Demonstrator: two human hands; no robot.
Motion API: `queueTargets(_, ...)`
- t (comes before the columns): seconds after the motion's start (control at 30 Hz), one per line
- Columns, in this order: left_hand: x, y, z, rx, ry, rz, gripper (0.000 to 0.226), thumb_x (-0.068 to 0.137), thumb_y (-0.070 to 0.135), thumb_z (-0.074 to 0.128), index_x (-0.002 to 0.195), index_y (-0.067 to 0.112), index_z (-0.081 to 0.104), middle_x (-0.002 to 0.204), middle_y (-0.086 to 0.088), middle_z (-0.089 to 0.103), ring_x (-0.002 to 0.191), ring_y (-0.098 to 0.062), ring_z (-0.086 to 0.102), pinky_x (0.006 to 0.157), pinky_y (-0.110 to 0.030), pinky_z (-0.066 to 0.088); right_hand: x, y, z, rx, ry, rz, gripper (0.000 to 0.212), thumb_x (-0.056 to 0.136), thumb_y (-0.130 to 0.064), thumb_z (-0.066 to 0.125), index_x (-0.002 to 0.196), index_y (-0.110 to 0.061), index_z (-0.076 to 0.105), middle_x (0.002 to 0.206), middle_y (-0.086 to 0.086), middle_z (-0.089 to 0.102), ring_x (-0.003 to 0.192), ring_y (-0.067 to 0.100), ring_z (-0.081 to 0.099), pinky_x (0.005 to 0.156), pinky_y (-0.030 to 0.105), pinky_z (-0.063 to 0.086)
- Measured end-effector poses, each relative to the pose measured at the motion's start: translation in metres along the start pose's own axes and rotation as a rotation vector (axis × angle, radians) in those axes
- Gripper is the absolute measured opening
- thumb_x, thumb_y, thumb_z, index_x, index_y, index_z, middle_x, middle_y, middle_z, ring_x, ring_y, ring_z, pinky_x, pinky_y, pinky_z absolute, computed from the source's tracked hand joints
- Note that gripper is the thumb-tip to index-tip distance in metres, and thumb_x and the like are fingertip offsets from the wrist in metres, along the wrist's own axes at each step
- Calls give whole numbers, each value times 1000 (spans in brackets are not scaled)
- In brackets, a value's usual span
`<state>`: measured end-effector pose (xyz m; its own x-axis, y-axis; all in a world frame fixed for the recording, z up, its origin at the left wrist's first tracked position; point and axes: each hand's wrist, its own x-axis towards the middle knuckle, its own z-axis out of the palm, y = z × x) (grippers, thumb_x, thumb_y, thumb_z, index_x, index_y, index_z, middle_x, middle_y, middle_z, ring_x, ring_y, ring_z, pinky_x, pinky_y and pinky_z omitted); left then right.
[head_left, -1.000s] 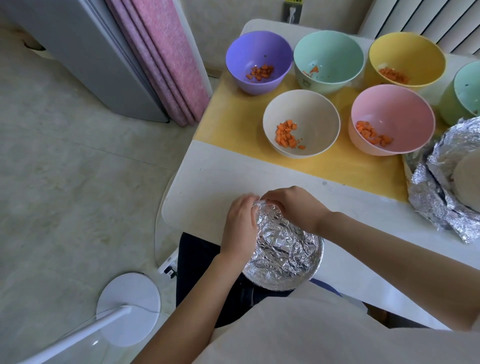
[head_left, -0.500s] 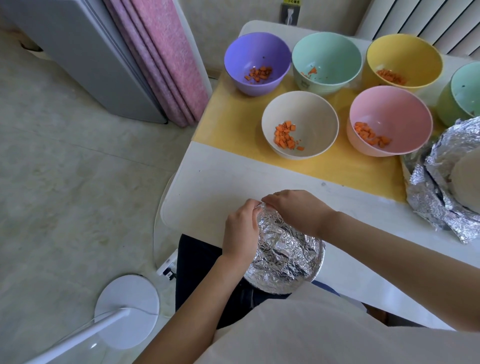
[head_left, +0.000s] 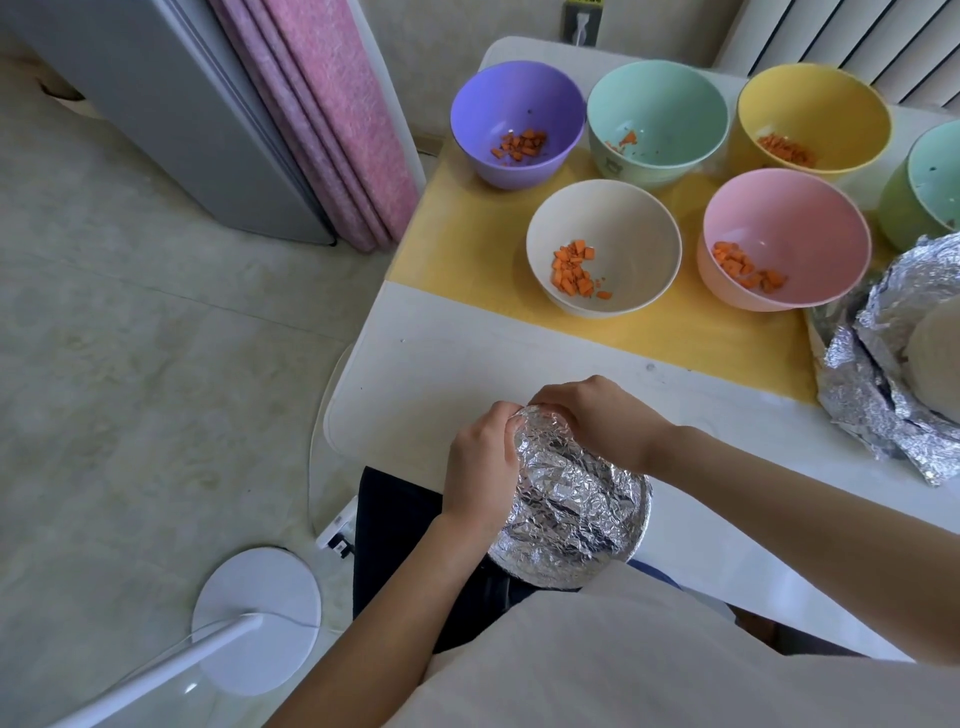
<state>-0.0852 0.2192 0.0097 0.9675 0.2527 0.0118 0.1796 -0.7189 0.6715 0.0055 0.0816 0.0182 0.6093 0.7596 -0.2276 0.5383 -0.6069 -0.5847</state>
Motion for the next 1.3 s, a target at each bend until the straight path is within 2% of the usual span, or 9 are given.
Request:
queueTargets(0.13,-3,-2,-4,3,5,41,21,92,12,47,101,7,66,78,-7,69,65,-27,61,58,-29,42,-1,-3,0,39,-11,-30,26,95,-5,48,112,-12,65,101,4,71,90,25,66,80,34,48)
queueTargets(0.3,-8,-11,-11,4,58,-17,24,95,15,45,104,4,64,86,-8,69,74,-24,64,64,-31,48,-1,-7,-8,169,9,108,30,100,-18,41,121,-11,61,116,2,66,105,19,60,85,15,35)
queueTargets(0.47,-13,-9,-12,22,32,-31,16,96,8,45,104,1,57,98,-9,61,83,-18,55,71,-14,32,-8,-4,-12,188,-3,132,28,99,-15,42,118,-11,63,92,-1,68,65,3,47,68,10,28)
queueTargets(0.53,-11,-7,-11,11,19,-14,19,97,10,45,109,2,57,102,-8,62,87,-18,57,75,-13,32,-10,-4,-10,173,19,100,26,98,-12,45,116,-9,64,94,3,70,77,10,52,69,8,28)
queueTargets(0.63,-9,-10,-10,-3,17,-4,21,96,9,46,110,6,62,93,-6,69,81,-21,63,68,-17,38,-12,-2,-8,101,25,58,26,99,-16,45,115,-10,64,100,5,71,87,20,64,74,16,37)
queueTargets(0.8,-5,-8,-10,5,28,49,20,92,5,51,105,7,65,86,-5,71,72,-23,65,65,-20,39,-10,-11,-8,10,16,18,32,100,-22,41,126,-12,56,117,6,66,104,26,61,90,33,44)
queueTargets(0.9,-6,-5,-8,6,28,69,22,91,8,48,105,8,65,87,-4,71,72,-23,65,64,-22,40,-5,-10,-3,-32,40,-12,25,97,-16,48,117,-14,63,106,6,70,94,29,65,82,37,49)
queueTargets(1.17,-8,-4,-6,-8,50,42,21,88,8,48,101,6,66,84,-6,71,71,-24,66,65,-21,41,-6,-19,-4,-349,-5,-11,44,87,-3,40,127,-18,50,112,0,62,100,26,61,76,33,46)
queueTargets(1.3,-8,-3,-6,9,60,62,23,87,9,48,101,7,66,85,-5,71,73,-23,66,64,-24,43,-6,-13,3,-241,11,-35,40,90,-2,42,127,-17,50,113,1,62,103,23,60,80,36,49)
